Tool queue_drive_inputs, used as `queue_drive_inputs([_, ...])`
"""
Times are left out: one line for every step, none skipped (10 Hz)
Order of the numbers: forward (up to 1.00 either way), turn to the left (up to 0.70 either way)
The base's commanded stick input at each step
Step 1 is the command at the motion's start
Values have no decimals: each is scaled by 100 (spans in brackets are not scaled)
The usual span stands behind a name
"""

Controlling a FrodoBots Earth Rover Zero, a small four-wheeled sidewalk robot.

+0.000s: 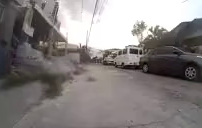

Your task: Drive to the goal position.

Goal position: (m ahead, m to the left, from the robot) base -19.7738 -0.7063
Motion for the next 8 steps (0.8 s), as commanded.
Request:
queue_drive_inputs([0, 0])
queue_drive_inputs([0, 0])
queue_drive_inputs([0, 0])
queue_drive_inputs([0, 0])
queue_drive_inputs([0, -36])
queue_drive_inputs([0, -85])
queue_drive_inputs([0, -85])
queue_drive_inputs([0, -85])
